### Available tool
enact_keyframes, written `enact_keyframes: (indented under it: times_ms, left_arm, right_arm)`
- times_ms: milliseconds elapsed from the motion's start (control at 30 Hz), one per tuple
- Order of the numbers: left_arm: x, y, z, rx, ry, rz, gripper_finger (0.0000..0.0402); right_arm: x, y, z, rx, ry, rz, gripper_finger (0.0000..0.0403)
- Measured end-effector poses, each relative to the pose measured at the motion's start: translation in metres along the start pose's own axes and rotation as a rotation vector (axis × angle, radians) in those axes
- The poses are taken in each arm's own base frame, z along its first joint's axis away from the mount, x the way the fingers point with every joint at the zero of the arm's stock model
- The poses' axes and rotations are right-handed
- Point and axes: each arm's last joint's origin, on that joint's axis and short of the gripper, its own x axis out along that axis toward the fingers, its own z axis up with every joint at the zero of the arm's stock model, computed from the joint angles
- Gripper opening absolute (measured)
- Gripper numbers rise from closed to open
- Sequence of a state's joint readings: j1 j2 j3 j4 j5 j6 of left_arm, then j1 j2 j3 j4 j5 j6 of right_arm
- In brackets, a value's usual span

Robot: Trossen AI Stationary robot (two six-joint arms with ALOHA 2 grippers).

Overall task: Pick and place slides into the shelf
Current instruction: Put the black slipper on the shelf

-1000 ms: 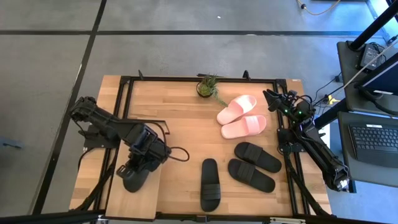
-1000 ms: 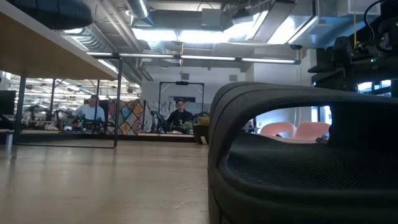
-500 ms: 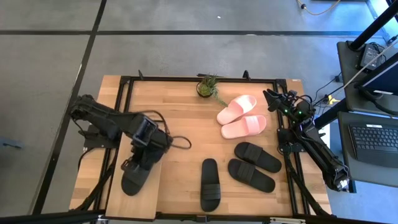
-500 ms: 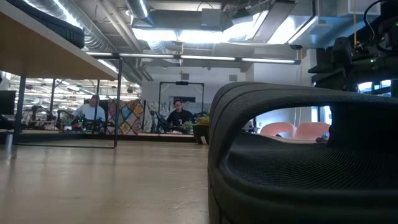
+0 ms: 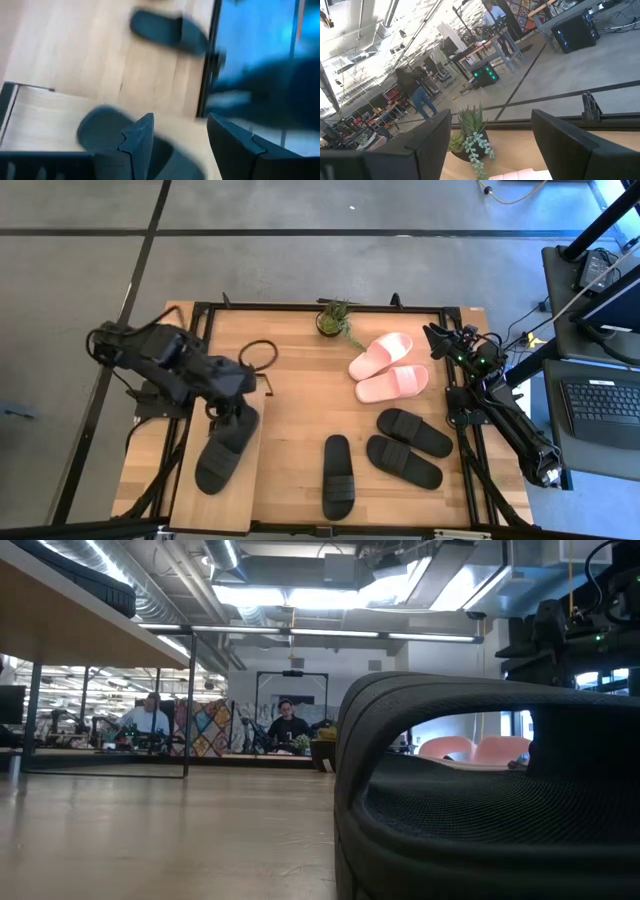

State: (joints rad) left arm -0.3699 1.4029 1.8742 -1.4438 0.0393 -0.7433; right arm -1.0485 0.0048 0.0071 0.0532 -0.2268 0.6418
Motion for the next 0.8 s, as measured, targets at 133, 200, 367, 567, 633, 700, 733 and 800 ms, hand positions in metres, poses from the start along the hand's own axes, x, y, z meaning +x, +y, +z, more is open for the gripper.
enact_keyframes:
  times_ms: [133,200,367,567,633,700,733,800]
  left_arm:
    - [-0.002,-0.019,-0.008,-0.160,-0.114,-0.008,0.0175]
    - [0.000,-0.027,-0.016,-0.221,-0.140,0.010,0.0175]
    - [0.013,-0.055,-0.041,-0.244,-0.188,0.044,0.0175]
    - [0.034,-0.090,-0.075,-0.352,-0.303,0.077,0.0175]
    - [0.041,-0.099,-0.087,-0.420,-0.351,0.073,0.0175]
    - [0.047,-0.107,-0.098,-0.484,-0.383,0.061,0.0175]
    - [0.050,-0.111,-0.104,-0.503,-0.390,0.057,0.0175]
    - [0.058,-0.118,-0.115,-0.521,-0.380,0.061,0.0175]
  right_arm:
    - [0.000,0.000,0.000,0.000,0.000,0.000,0.0275]
    - [0.000,0.000,0.000,0.000,0.000,0.000,0.0275]
    - [0.000,0.000,0.000,-0.020,0.000,0.000,0.0275]
    - [0.000,0.000,0.000,-0.024,0.000,0.000,0.0275]
    - [0.000,0.000,0.000,-0.018,0.000,0.001,0.0275]
    - [0.000,0.000,0.000,-0.018,0.000,0.001,0.0275]
    - [0.000,0.000,0.000,-0.018,0.000,0.001,0.0275]
    - [0.000,0.000,0.000,-0.017,0.002,0.003,0.0275]
